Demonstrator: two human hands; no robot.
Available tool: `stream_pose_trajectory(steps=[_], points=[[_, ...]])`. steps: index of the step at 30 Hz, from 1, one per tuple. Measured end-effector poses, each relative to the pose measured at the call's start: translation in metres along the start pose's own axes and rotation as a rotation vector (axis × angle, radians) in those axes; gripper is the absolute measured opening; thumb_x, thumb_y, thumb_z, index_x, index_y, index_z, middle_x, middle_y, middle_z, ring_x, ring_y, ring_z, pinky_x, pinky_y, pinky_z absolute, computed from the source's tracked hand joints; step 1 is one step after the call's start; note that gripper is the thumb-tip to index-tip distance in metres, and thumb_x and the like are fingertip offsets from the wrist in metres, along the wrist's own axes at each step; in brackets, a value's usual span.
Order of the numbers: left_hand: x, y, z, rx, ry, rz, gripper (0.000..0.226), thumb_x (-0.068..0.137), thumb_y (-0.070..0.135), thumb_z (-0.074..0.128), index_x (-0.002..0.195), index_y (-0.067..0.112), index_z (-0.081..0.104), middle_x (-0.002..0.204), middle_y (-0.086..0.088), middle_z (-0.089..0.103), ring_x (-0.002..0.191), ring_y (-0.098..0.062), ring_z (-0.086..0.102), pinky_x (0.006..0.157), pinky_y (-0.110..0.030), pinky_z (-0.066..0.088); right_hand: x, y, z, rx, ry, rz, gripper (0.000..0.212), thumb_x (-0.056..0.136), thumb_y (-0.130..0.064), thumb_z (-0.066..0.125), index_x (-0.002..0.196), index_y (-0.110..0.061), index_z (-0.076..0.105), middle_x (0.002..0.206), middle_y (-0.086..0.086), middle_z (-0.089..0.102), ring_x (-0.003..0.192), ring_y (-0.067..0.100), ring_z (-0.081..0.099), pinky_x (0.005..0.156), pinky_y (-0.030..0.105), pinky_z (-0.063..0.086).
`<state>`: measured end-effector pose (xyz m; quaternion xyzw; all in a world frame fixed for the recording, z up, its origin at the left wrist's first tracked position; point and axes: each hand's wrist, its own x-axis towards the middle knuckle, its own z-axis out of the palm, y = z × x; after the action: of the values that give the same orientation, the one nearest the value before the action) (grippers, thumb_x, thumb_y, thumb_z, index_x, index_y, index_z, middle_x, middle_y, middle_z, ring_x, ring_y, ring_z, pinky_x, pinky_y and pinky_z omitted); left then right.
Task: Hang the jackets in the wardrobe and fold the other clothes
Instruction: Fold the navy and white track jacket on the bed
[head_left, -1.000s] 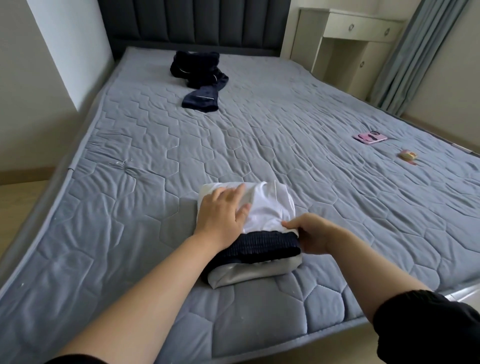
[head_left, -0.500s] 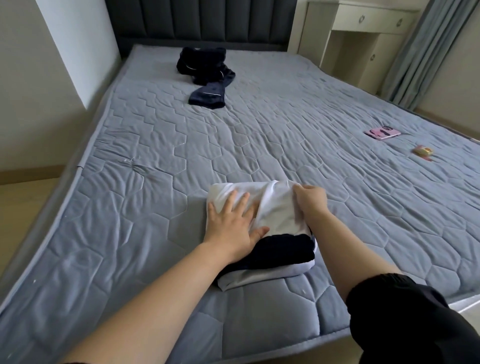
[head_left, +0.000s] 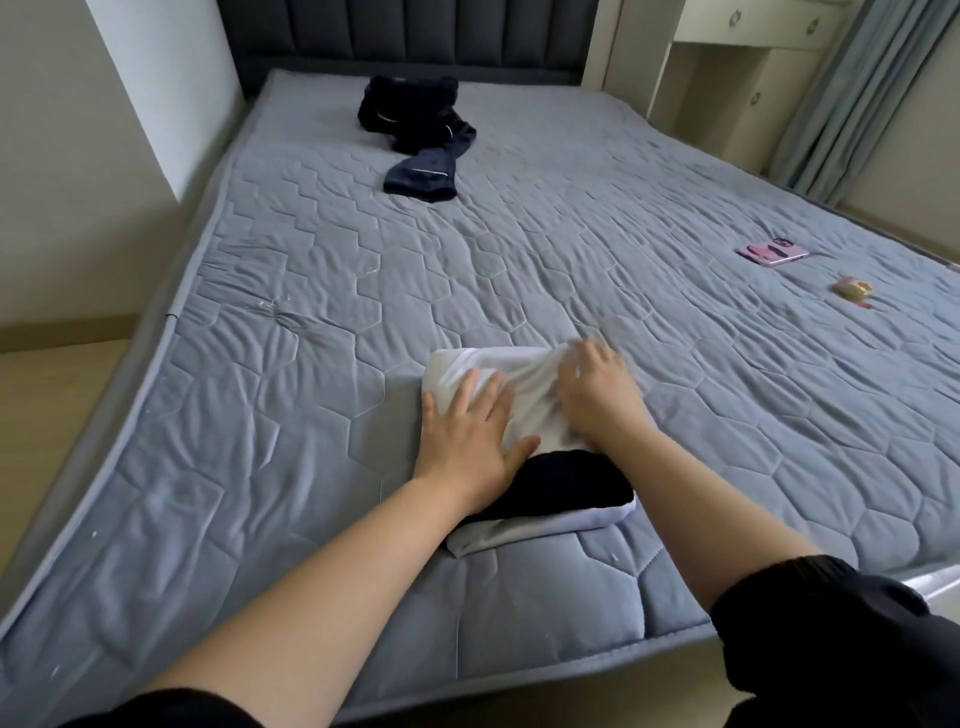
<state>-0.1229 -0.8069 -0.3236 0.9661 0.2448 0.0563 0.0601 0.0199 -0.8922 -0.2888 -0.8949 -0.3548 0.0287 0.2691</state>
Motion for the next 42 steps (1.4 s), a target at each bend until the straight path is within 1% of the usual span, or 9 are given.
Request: stream_pose_trajectory(steps=[4, 10, 14, 17, 20, 24, 29, 33, 42], points=[[-0.006, 0.011, -0.002, 0.072, 0.061, 0.018, 0.074, 0.091, 0.061, 0.013, 0.151, 0.018, 0.012, 0.159, 0.002, 0.002, 0.145, -0.021, -0.011, 0.111, -0.059, -0.003, -0.021, 0.031, 0.009, 0.141, -0.259, 0.386, 0.067, 0.090, -0.052, 0.042, 0.141, -0.009, 0.034, 0.139, 0.013, 0.045, 0.127, 0.033, 0.042, 0.105, 0.042, 0.033], [-0.014, 0.031, 0.004, 0.132, -0.017, 0.175, 0.088, 0.075, 0.070, -0.003, 0.150, 0.023, -0.007, 0.159, 0.000, -0.009, 0.144, -0.024, -0.018, 0.108, -0.059, -0.015, -0.014, 0.032, -0.003, 0.423, -0.304, 0.548, 0.062, 0.085, -0.052, 0.055, 0.124, -0.004, 0.050, 0.105, 0.010, 0.063, 0.092, 0.024, 0.060, 0.082, 0.035, 0.048], [-0.012, 0.031, 0.009, 0.165, -0.040, 0.164, 0.090, 0.075, 0.070, -0.006, 0.150, 0.021, -0.010, 0.159, -0.001, -0.011, 0.144, -0.024, -0.019, 0.109, -0.059, -0.016, -0.019, 0.034, -0.021, 0.607, -0.547, 0.694, 0.060, 0.076, -0.059, 0.065, 0.109, -0.010, 0.060, 0.098, 0.007, 0.070, 0.090, 0.023, 0.066, 0.071, 0.032, 0.052], [-0.014, 0.032, 0.009, 0.160, -0.040, 0.164, 0.089, 0.074, 0.070, -0.007, 0.149, 0.021, -0.014, 0.158, -0.001, -0.011, 0.143, -0.024, -0.020, 0.109, -0.058, -0.016, -0.020, 0.031, -0.031, 0.656, -0.701, 0.634, 0.049, 0.077, -0.043, 0.073, 0.110, -0.009, 0.061, 0.094, 0.010, 0.073, 0.090, 0.025, 0.069, 0.072, 0.034, 0.056], [-0.008, 0.026, -0.001, 0.068, 0.028, 0.133, 0.089, 0.075, 0.070, -0.009, 0.149, 0.022, -0.013, 0.159, -0.002, -0.011, 0.144, -0.021, -0.017, 0.110, -0.057, -0.012, -0.013, 0.022, -0.036, 0.812, -0.587, 0.570, 0.038, 0.078, -0.017, 0.072, 0.112, -0.003, 0.061, 0.093, 0.013, 0.072, 0.084, 0.026, 0.069, 0.073, 0.034, 0.056], [0.014, -0.002, -0.030, -0.155, 0.233, 0.084, 0.086, 0.077, 0.067, -0.006, 0.151, 0.025, 0.006, 0.159, 0.001, 0.002, 0.146, -0.014, -0.007, 0.114, -0.053, -0.003, 0.009, -0.015, -0.035, 1.127, -0.527, 0.528, 0.017, 0.084, -0.009, 0.062, 0.096, 0.002, 0.062, 0.075, 0.014, 0.069, 0.063, 0.024, 0.068, 0.059, 0.030, 0.056], [0.051, -0.054, -0.057, -0.218, 0.360, -0.053, 0.078, 0.080, 0.060, -0.003, 0.150, 0.030, 0.014, 0.159, 0.003, 0.007, 0.146, -0.013, 0.000, 0.115, -0.050, 0.007, 0.050, -0.072, -0.008, 1.268, -0.438, 0.435, 0.039, 0.086, -0.006, 0.057, 0.120, 0.012, 0.054, 0.112, 0.027, 0.060, 0.099, 0.036, 0.059, 0.100, 0.047, 0.043], [0.067, -0.083, -0.092, -0.358, 0.361, -0.139, 0.064, 0.087, 0.050, 0.013, 0.149, 0.034, 0.013, 0.159, 0.007, 0.009, 0.146, -0.010, 0.002, 0.115, -0.048, 0.006, 0.079, -0.120, -0.013, 1.310, -0.402, 0.440, 0.039, 0.083, -0.003, 0.060, 0.120, 0.011, 0.055, 0.120, 0.029, 0.059, 0.111, 0.042, 0.058, 0.101, 0.051, 0.043], [0.046, -0.143, -0.316, -0.535, 0.277, -0.190, 0.053, 0.096, 0.040, 0.027, 0.146, 0.022, 0.030, 0.153, -0.001, 0.028, 0.142, -0.014, 0.022, 0.116, -0.031, 0.017, 0.104, -0.306, -0.136, 1.252, -0.460, 0.473, 0.021, 0.079, -0.003, 0.063, 0.100, 0.001, 0.061, 0.100, 0.021, 0.067, 0.091, 0.034, 0.065, 0.091, 0.046, 0.052]])
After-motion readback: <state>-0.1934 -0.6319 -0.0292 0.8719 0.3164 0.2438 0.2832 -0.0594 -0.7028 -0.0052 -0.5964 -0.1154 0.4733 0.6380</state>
